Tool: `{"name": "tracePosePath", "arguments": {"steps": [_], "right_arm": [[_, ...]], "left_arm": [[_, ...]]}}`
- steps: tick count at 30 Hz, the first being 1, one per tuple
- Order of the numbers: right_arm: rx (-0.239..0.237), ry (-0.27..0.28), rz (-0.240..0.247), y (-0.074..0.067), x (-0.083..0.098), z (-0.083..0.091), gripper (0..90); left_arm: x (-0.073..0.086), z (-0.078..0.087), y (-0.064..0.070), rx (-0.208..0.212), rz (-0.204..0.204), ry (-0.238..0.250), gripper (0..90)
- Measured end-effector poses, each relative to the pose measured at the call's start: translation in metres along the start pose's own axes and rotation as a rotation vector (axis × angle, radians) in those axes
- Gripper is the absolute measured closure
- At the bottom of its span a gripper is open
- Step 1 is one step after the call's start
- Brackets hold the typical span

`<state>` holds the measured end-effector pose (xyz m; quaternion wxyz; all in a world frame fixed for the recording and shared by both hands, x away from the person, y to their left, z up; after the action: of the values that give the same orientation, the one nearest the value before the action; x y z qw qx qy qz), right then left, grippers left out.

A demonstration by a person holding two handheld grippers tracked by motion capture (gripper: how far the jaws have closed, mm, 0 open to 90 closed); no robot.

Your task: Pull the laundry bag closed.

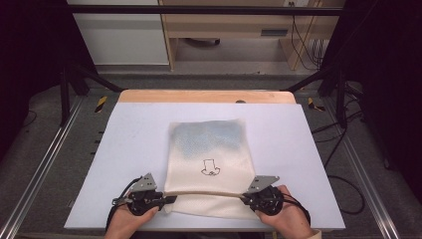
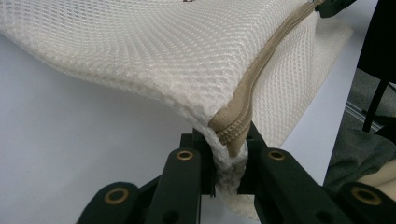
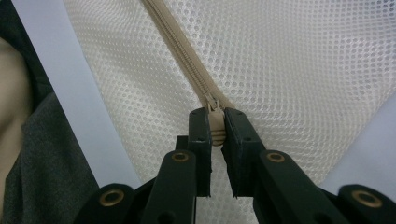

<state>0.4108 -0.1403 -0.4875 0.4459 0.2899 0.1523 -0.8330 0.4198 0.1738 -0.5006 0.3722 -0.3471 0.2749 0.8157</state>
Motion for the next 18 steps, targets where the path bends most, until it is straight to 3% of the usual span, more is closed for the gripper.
{"name": "tracePosePath", "arguments": {"steps": [18], "right_arm": [[-0.008,0.001,0.009,-0.0047,-0.0018,-0.0031,81.9]], "left_arm": [[-0.0025,0.0043,-0.0037,-0.025,0.0,0.005,82.3]]}}
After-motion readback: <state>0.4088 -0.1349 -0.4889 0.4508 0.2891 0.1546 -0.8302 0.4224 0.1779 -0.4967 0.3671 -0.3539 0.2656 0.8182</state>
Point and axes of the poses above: each handheld gripper's, and its own axes: z roughly backward along the jaws, x roughly out of its underside, y roughly to its right, the point moved 5 cm from there along -z, roughly forward along the jaws, and after that the axes turned 2 degrees about -x, right-handed, at the moved point
